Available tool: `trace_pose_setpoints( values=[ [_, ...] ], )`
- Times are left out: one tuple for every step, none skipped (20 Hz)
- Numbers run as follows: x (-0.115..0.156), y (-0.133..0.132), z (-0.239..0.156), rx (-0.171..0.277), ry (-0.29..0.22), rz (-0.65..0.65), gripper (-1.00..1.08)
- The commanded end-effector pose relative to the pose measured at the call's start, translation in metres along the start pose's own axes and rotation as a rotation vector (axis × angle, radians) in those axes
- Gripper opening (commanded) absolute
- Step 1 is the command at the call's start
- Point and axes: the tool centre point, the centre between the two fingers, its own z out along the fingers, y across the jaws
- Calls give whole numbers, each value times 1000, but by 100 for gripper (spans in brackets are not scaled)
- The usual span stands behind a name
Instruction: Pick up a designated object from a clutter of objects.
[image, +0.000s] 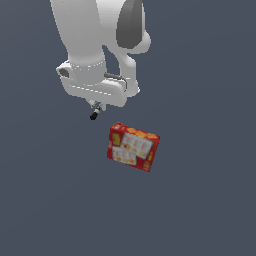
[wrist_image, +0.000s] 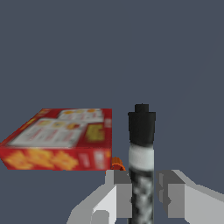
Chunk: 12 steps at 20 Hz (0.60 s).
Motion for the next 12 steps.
trace_pose_setpoints(
  values=[
    [-6,-2,-26,-1,-1,0,-100],
    [-7,-2,-36,-1,-1,0,-100],
    [-9,-3,-45,-1,-1,-1,-100],
    [-10,-4,-54,-1,-1,-1,-100],
    [-12,-5,-62,-1,-1,-1,-100],
    [-13,-5,-70,-1,-1,-1,-100],
    [-14,-6,-78,-1,-1,-1,-100],
    [-15,-7,-84,0,-2,-1,-100],
    [-16,-7,-91,0,-2,-1,-100],
    [-17,-8,-97,0,-2,-1,-100],
    [-18,-8,-102,0,-2,-1,-100],
    [-18,-9,-107,0,-2,-1,-100]
  ],
)
